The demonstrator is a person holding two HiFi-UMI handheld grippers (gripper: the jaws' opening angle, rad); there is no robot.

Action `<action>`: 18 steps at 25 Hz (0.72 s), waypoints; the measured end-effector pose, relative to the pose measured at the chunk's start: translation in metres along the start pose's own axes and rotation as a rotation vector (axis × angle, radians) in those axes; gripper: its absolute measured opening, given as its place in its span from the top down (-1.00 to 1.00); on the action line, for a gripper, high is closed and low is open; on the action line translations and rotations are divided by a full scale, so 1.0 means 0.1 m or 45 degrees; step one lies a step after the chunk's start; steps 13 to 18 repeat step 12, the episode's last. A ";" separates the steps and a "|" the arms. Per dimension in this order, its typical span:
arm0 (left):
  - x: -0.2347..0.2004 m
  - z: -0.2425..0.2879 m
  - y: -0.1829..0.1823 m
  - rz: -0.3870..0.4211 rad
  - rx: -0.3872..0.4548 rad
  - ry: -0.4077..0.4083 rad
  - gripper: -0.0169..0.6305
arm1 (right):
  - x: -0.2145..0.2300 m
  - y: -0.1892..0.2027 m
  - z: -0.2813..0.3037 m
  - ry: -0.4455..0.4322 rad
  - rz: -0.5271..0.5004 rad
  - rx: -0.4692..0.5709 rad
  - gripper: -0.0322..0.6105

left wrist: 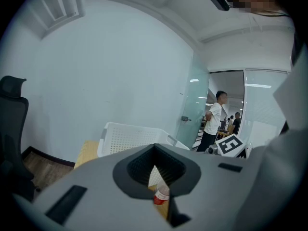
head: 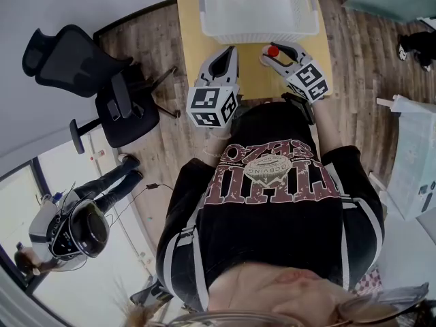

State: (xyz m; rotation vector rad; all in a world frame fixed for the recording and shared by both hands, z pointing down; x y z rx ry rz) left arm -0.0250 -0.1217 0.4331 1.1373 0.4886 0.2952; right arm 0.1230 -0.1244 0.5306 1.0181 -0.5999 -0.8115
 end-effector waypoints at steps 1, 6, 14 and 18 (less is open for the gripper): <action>0.01 0.00 0.00 0.001 0.001 0.001 0.80 | -0.01 0.00 -0.01 0.002 -0.002 0.002 0.37; 0.03 -0.03 0.00 0.002 0.003 0.002 0.80 | -0.02 0.00 -0.02 0.006 -0.006 0.007 0.37; 0.03 -0.03 -0.03 0.001 0.006 0.000 0.80 | 0.00 -0.01 -0.03 0.010 -0.003 0.005 0.37; 0.03 -0.03 -0.03 0.001 0.006 0.000 0.80 | 0.00 -0.01 -0.03 0.010 -0.003 0.005 0.37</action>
Point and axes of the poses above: the fingertips, and each gripper's own axes: z forward along the fingers, x to its right, y out of its underside, the point moved 5 cm from there along -z, backward along the fingers, and after that the axes turned 7 degrees about -y, right-handed, at the moved point
